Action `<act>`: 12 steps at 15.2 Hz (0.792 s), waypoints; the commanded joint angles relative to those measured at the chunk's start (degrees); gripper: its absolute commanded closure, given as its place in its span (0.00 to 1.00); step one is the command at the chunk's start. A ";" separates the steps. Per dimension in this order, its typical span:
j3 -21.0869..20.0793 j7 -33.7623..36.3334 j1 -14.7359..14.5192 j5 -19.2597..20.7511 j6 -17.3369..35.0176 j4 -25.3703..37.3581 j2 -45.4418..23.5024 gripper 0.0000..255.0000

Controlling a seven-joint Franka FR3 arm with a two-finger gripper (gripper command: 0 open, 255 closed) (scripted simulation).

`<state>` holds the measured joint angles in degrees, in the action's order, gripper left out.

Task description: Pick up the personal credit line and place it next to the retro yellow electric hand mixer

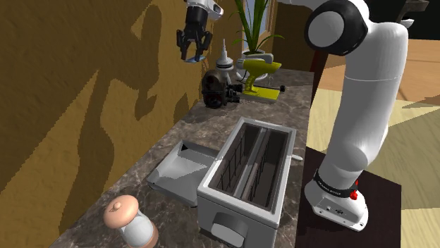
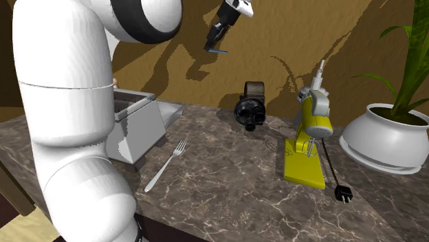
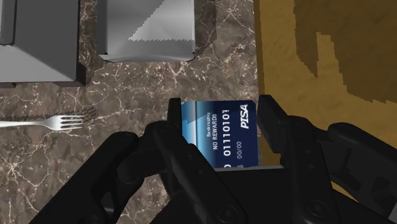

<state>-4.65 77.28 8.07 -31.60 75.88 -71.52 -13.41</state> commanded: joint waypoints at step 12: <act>7.60 -16.31 9.36 2.61 -6.63 -15.38 13.08 1.00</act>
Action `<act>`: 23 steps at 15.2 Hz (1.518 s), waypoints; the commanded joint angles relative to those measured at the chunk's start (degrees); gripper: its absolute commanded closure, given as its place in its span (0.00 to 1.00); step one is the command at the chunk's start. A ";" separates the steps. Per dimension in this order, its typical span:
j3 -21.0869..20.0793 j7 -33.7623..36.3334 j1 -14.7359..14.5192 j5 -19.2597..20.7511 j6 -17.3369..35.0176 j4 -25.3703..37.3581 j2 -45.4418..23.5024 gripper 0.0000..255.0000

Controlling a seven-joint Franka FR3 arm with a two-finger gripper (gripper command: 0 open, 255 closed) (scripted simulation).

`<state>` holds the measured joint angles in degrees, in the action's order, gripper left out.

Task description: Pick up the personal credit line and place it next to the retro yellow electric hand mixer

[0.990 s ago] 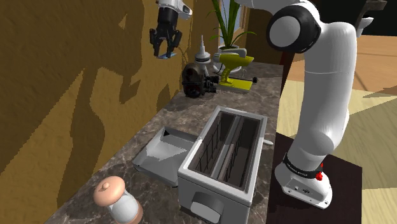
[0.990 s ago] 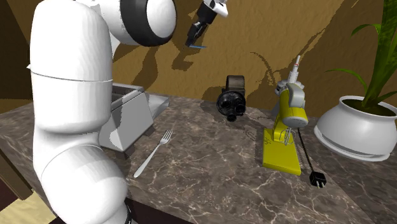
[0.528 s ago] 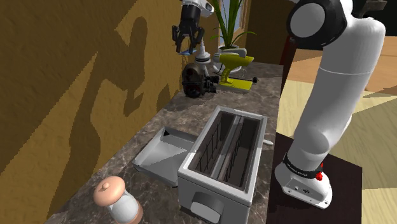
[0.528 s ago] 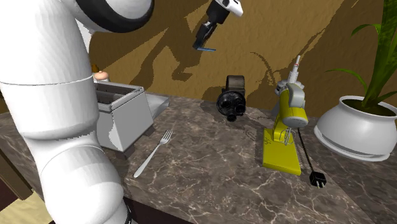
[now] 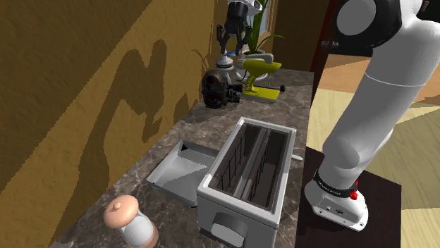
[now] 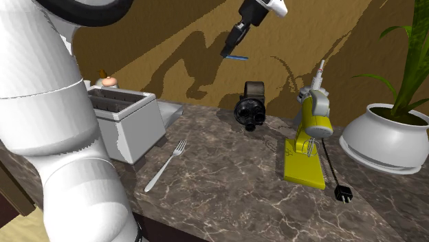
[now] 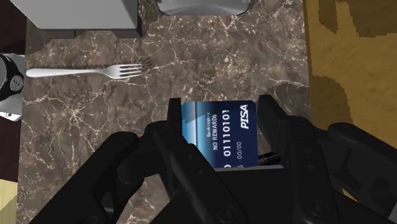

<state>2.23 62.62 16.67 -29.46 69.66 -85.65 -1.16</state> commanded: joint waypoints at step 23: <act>17.35 -34.55 17.24 12.46 -17.09 7.30 -3.75 1.00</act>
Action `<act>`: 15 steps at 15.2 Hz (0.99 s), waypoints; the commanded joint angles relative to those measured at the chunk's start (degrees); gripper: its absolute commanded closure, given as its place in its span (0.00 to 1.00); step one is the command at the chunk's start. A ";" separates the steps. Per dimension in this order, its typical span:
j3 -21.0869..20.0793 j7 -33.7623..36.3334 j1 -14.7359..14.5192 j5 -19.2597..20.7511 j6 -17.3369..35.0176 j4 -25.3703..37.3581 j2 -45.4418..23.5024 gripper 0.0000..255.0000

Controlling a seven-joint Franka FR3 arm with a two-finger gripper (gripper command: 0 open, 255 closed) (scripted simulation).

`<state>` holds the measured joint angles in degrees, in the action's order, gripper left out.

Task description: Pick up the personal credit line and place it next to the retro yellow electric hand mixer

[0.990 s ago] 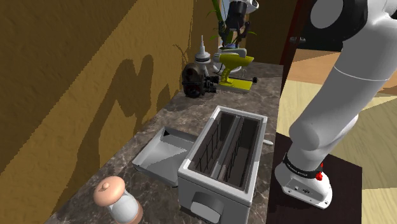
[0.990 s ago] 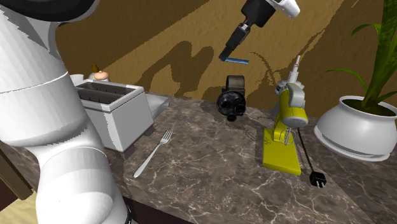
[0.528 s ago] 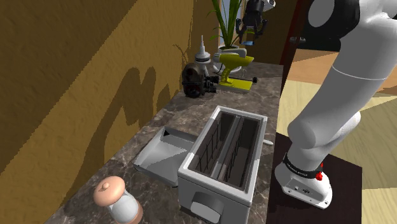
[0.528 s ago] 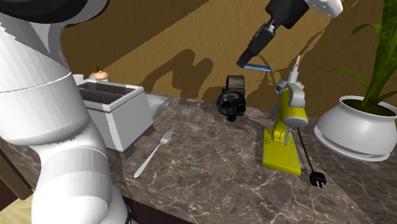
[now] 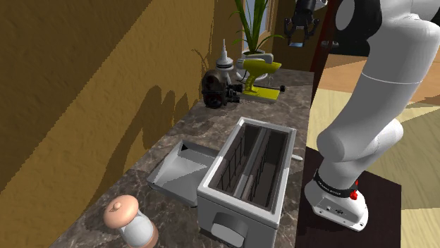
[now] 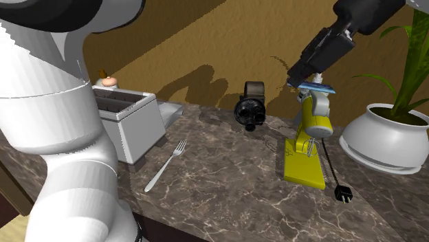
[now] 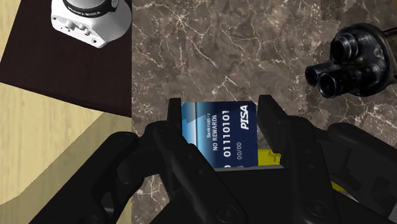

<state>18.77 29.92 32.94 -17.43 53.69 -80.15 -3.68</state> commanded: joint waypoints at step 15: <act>0.12 -4.07 -0.02 2.86 11.48 -14.37 2.50 1.00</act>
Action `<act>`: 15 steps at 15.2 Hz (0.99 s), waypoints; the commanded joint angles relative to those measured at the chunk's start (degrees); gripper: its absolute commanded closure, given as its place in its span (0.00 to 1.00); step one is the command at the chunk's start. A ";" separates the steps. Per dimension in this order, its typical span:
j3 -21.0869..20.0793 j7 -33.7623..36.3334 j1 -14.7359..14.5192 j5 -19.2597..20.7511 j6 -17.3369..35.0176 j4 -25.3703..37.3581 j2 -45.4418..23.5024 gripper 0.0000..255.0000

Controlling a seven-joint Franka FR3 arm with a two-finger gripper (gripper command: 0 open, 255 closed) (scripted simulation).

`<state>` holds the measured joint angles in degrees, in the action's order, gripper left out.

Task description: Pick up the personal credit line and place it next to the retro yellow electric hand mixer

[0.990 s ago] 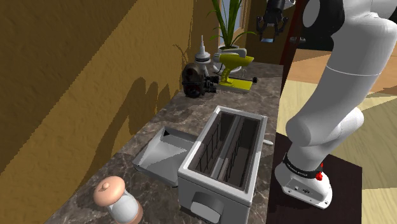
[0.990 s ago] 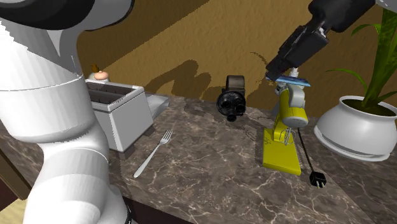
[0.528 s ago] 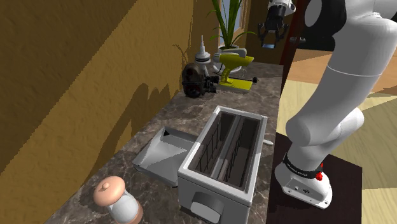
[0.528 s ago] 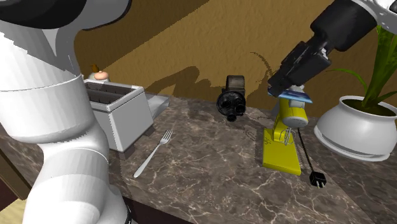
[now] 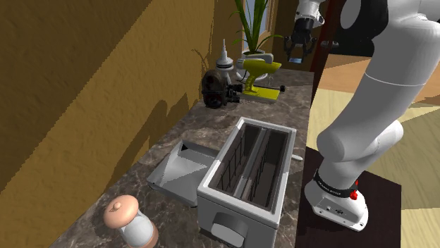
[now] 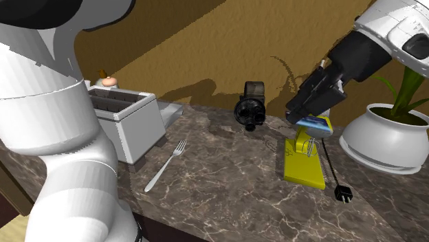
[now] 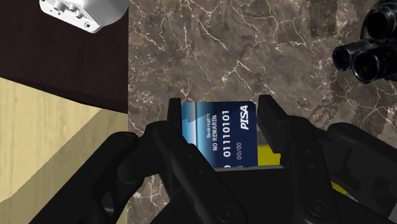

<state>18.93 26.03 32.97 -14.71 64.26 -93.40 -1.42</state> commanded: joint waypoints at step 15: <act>-0.28 -2.61 -0.32 0.91 12.17 -12.76 0.40 1.00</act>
<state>18.68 23.57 32.68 -13.80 75.60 -105.43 -0.93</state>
